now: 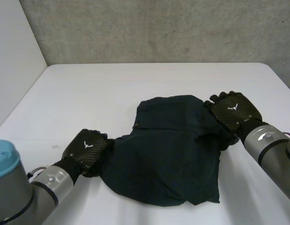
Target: Fold the shorts.
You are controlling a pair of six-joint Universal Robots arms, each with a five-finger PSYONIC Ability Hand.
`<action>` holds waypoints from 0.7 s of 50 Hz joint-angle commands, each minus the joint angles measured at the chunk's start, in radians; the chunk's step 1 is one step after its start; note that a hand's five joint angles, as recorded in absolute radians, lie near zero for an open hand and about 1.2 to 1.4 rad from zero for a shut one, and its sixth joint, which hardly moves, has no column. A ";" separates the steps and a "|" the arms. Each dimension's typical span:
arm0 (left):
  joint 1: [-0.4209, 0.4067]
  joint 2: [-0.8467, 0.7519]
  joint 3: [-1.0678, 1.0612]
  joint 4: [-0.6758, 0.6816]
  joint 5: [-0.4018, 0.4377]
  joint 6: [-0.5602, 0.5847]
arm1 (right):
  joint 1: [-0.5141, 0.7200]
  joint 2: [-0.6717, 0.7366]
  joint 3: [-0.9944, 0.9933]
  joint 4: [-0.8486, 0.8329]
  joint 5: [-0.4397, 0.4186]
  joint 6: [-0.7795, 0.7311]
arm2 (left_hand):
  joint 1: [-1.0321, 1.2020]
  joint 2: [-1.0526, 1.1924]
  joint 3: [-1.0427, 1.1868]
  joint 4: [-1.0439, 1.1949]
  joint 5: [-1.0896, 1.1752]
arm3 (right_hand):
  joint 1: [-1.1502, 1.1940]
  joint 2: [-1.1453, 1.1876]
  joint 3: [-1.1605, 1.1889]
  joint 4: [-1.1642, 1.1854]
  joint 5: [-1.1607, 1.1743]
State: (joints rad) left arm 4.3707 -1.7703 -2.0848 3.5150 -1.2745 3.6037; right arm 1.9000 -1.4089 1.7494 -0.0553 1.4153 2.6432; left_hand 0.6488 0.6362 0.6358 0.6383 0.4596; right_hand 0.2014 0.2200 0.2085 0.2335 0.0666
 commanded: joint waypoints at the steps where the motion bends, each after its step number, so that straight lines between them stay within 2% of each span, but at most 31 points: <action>1: 0.010 -0.112 0.114 0.038 -0.074 0.001 | 0.001 -0.001 0.022 -0.015 0.001 -0.002 | 0.686 0.698 0.699 0.696 0.700 | -0.027 -0.046 -0.034 -0.059 -0.067; 3: 0.023 -0.129 0.137 0.059 -0.120 0.001 | 0.001 -0.002 0.024 -0.015 0.001 -0.002 | 0.747 0.760 0.760 0.758 0.762 | -0.027 -0.046 -0.034 -0.059 -0.067; 4: 0.033 -0.147 0.158 0.082 -0.175 0.003 | 0.001 -0.005 0.025 -0.017 0.001 0.000 | 0.747 0.760 0.760 0.758 0.762 | -0.027 -0.046 -0.034 -0.059 -0.067; 8: 0.056 -0.169 0.207 0.130 -0.294 0.006 | 0.001 -0.007 0.028 -0.017 0.001 0.000 | 0.747 0.760 0.760 0.758 0.762 | -0.027 -0.046 -0.034 -0.059 -0.067; 11: 0.088 -0.166 0.229 0.153 -0.328 0.004 | 0.001 -0.008 0.033 -0.018 0.001 0.000 | 0.747 0.760 0.760 0.758 0.762 | -0.027 -0.046 -0.034 -0.059 -0.067; 16: 0.206 -0.129 0.302 0.171 -0.326 0.006 | 0.002 -0.012 0.035 -0.020 0.001 0.000 | 0.747 0.760 0.760 0.758 0.762 | -0.027 -0.046 -0.034 -0.059 -0.067; 18: 0.219 -0.106 0.333 0.163 -0.325 0.006 | 0.004 -0.012 0.035 -0.020 0.001 0.000 | 0.747 0.760 0.760 0.758 0.762 | -0.027 -0.046 -0.034 -0.059 -0.067; 26: 0.187 -0.072 0.414 0.163 -0.301 -0.005 | 0.014 -0.012 0.048 -0.032 0.001 0.000 | 0.747 0.760 0.760 0.758 0.762 | -0.027 -0.046 -0.034 -0.059 -0.067; 29: 0.144 -0.081 0.394 0.156 -0.266 -0.005 | 0.016 -0.010 0.058 -0.043 0.002 0.000 | 0.747 0.760 0.760 0.758 0.762 | -0.027 -0.046 -0.034 -0.059 -0.067; 30: 0.127 -0.086 0.388 0.150 -0.253 -0.003 | 0.016 -0.010 0.058 -0.046 0.001 0.000 | 0.544 0.557 0.557 0.555 0.559 | -0.027 -0.046 -0.034 -0.059 -0.067; 31: 0.095 -0.093 0.364 0.136 -0.223 0.004 | 0.016 -0.010 0.061 -0.049 0.001 0.000 | -0.126 -0.114 -0.113 -0.116 -0.112 | -0.027 -0.046 -0.034 -0.059 -0.067; 32: 0.087 -0.097 0.347 0.127 -0.204 0.006 | 0.014 -0.008 0.062 -0.051 0.001 -0.002 | -0.348 -0.335 -0.335 -0.337 -0.333 | -0.027 -0.046 -0.034 -0.059 -0.067; 35: 0.078 -0.107 0.306 0.081 -0.122 0.006 | 0.013 -0.007 0.067 -0.055 0.001 -0.002 | -0.403 -0.390 -0.390 -0.392 -0.388 | -0.027 -0.046 -0.034 -0.059 -0.067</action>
State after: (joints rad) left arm 4.5058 -1.8527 -1.6995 3.6596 -1.5237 3.6027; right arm 1.9151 -1.4191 1.8068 -0.0990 1.4161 2.6425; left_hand 0.6840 0.7596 0.7606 0.7830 0.5977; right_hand 0.2014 0.2200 0.2085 0.2335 0.0666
